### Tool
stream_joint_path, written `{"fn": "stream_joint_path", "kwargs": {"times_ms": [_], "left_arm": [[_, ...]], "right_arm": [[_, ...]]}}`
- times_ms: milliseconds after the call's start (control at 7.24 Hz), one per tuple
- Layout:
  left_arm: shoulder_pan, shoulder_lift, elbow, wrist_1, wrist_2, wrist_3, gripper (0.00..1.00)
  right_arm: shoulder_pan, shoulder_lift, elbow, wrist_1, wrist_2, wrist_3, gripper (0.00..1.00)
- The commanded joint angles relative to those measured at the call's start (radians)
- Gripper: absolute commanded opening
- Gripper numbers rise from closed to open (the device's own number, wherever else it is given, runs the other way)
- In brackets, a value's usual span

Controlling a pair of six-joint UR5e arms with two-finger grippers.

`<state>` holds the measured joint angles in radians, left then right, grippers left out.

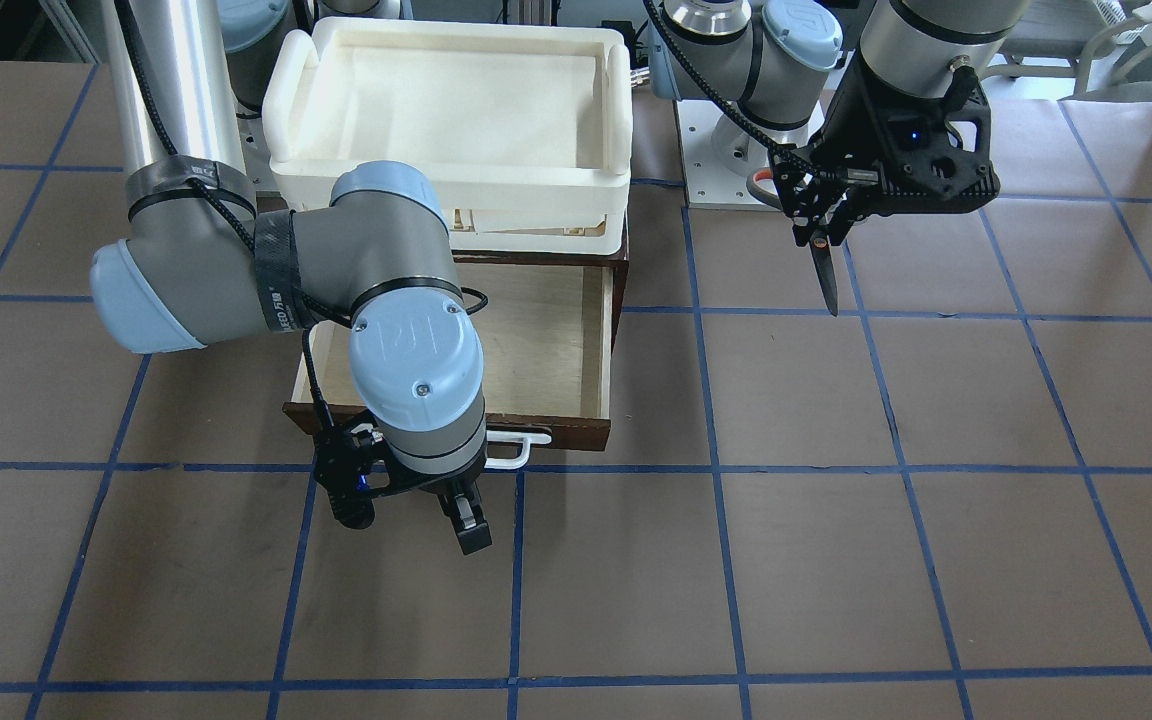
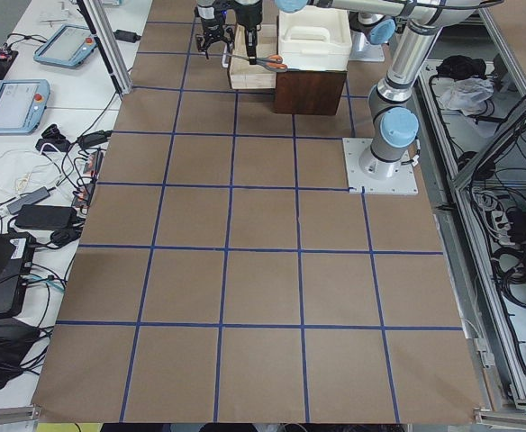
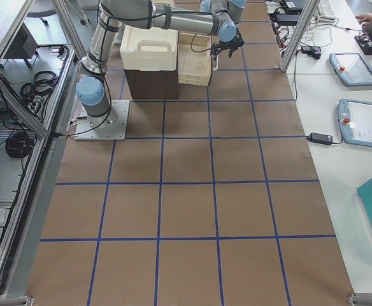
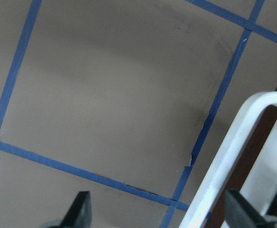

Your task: Place scissors in drawer with both arms

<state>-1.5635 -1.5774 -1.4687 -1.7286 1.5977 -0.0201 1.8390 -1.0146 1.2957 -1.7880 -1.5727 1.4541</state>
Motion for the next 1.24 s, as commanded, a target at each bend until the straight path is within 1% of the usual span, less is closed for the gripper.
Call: {"fn": "stream_joint_path", "kwargs": {"times_ms": [0,138,276,414,691,829,967,1105], "left_arm": [[0.000,0.002,-0.001,0.000,0.001,0.000,0.14],[0.000,0.002,-0.001,0.001,0.002,0.000,0.14],[0.002,0.000,-0.001,0.001,0.007,0.003,0.14],[0.002,-0.009,-0.001,0.004,0.008,0.093,0.14],[-0.001,-0.024,-0.004,0.012,0.014,0.449,0.14],[-0.003,-0.021,-0.007,0.021,0.042,0.647,0.13],[-0.006,-0.023,-0.005,0.038,0.095,0.802,0.12],[-0.010,-0.029,-0.002,0.040,0.096,1.007,0.11]], "right_arm": [[0.008,-0.059,0.001,0.040,0.000,-0.003,1.00],[0.009,-0.121,0.001,0.057,0.009,-0.077,1.00],[-0.015,-0.163,0.001,0.053,-0.003,-0.307,1.00],[-0.059,-0.188,0.005,0.056,0.005,-0.480,1.00],[-0.137,-0.234,0.019,0.059,-0.016,-0.793,1.00],[-0.156,-0.261,0.036,0.056,-0.036,-0.878,1.00],[-0.167,-0.274,0.056,0.056,-0.038,-0.979,1.00],[-0.167,-0.307,0.057,0.062,-0.038,-1.032,1.00]]}}
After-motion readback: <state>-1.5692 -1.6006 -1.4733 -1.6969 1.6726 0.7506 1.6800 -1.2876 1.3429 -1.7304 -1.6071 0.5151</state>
